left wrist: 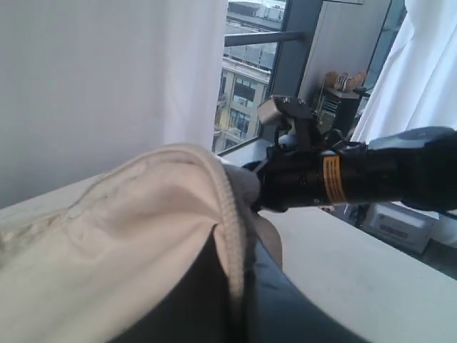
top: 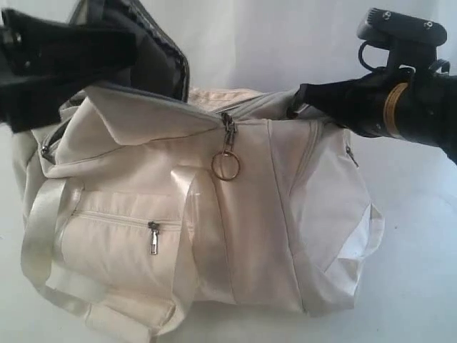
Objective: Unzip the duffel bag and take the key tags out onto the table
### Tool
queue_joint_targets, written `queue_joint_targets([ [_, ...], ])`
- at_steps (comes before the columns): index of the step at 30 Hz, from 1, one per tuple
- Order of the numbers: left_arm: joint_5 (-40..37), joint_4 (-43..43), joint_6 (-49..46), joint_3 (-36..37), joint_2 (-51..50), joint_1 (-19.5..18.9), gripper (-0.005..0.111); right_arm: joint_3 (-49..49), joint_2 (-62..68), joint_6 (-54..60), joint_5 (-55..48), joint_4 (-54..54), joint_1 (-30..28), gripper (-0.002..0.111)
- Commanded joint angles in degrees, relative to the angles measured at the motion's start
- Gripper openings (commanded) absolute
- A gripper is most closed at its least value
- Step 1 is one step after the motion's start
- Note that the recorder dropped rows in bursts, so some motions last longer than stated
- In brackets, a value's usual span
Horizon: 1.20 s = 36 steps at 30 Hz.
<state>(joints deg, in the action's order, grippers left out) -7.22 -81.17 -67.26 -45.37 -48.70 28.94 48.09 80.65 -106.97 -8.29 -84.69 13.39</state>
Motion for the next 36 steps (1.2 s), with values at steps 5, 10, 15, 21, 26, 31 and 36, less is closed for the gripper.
queue_joint_targets([
  [5, 9.5, 2.4, 0.5, 7.8, 4.5, -0.3, 0.0, -0.1, 0.5, -0.6, -13.8, -3.0, -2.0, 0.0],
  [10, 14.5, -4.8, -6.3, 10.8, 7.1, -0.3, 0.0, -0.1, 0.5, 0.3, -14.0, -3.0, -2.0, 0.0],
  [15, 18.8, -18.8, -23.4, 15.1, 8.0, -0.3, 0.0, 0.5, 0.3, -1.3, -12.1, -3.0, -2.0, 0.0],
  [21, 21.5, -18.8, -24.8, 19.3, 8.0, -0.3, 0.0, 3.2, -1.5, -1.0, 5.8, -3.5, -2.0, 0.015],
  [26, 20.0, -18.8, -26.4, 18.8, 7.2, -0.3, 0.0, 9.1, -1.8, -1.3, 22.2, -3.0, -2.0, 0.059],
  [31, 11.8, -18.8, -26.5, 18.6, 2.5, -0.3, 0.0, 13.4, -1.7, -1.4, 31.1, -0.2, -2.0, 0.067],
  [36, 6.1, -18.8, -26.5, 18.6, -2.6, -0.3, 0.0, 13.8, 0.2, -5.1, 35.5, -3.0, -2.0, 0.066],
])
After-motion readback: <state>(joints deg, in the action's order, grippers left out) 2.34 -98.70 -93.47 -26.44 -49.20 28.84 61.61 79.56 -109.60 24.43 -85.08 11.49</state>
